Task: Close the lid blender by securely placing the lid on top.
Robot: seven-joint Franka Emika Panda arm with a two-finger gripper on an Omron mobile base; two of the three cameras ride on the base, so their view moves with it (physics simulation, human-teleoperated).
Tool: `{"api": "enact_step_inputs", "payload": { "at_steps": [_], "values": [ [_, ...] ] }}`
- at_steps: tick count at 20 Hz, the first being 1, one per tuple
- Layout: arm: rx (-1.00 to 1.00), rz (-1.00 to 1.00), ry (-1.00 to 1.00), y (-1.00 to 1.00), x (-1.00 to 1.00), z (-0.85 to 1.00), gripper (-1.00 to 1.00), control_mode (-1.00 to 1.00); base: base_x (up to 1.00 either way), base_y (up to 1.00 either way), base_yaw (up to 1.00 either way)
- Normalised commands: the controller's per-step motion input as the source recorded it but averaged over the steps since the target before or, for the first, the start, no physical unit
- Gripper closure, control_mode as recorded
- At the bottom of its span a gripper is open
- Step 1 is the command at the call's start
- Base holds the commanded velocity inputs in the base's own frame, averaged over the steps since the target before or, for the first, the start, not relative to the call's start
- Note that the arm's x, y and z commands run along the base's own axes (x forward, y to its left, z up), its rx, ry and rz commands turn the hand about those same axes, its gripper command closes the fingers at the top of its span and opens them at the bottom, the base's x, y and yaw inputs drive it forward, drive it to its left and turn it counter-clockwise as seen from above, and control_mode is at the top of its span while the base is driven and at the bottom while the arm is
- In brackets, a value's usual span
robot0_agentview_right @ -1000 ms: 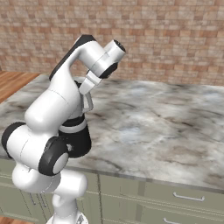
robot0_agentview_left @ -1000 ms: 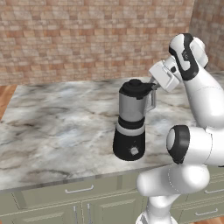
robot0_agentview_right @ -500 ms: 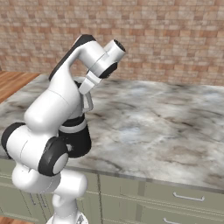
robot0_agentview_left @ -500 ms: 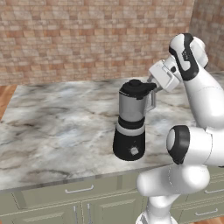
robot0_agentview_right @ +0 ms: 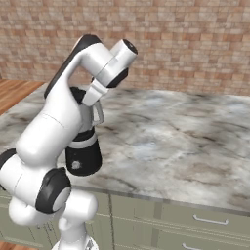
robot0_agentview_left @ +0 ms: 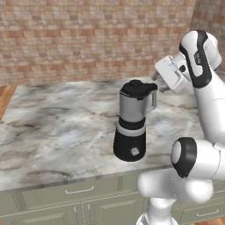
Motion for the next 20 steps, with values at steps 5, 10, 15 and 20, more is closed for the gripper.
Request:
{"api": "enact_step_inputs", "payload": {
  "at_steps": [5,10,15,20],
  "values": [
    [0.00,0.00,-0.10,0.25,-0.82,0.19,-1.00,-1.00,0.00,0.00,0.00],
    [0.00,0.00,-0.10,0.18,-0.71,0.06,-1.00,-1.00,0.00,0.00,0.00],
    [0.01,0.00,-0.18,0.00,-0.53,0.00,-1.00,-1.00,0.00,0.00,0.00],
    [0.01,0.00,-0.27,0.00,-0.74,0.00,-1.00,-1.00,0.00,0.00,0.00]
  ]
}}
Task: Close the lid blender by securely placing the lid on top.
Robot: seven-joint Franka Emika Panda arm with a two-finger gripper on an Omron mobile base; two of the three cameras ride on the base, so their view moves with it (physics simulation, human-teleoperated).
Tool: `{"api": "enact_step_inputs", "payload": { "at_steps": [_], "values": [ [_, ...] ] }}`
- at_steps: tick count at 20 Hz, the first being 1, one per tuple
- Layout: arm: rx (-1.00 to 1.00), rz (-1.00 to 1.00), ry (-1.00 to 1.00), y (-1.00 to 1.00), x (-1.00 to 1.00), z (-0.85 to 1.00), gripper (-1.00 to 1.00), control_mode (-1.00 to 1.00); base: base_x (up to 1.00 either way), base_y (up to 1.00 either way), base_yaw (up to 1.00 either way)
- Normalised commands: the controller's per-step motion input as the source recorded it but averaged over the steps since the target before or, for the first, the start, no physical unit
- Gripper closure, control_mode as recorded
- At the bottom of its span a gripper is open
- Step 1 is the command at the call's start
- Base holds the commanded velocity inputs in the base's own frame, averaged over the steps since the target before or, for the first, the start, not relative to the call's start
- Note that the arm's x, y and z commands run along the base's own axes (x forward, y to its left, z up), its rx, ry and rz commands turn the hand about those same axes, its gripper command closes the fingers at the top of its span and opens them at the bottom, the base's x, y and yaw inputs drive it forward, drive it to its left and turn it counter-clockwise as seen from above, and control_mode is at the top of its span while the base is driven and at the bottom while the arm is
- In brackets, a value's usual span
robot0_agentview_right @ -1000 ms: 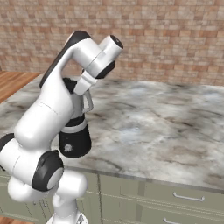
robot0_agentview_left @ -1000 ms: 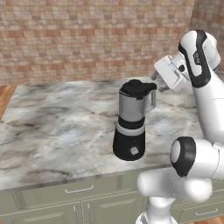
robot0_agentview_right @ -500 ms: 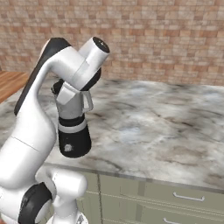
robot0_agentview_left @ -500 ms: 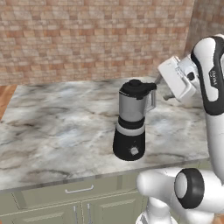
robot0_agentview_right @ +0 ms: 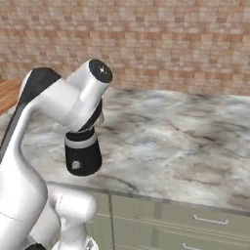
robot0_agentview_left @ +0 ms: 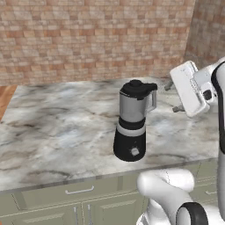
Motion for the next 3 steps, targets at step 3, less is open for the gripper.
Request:
{"api": "enact_step_inputs", "payload": {
  "at_steps": [3],
  "values": [
    [0.00,0.00,-0.28,0.00,-0.70,0.00,-1.00,-1.00,0.00,0.00,0.00]
  ]
}}
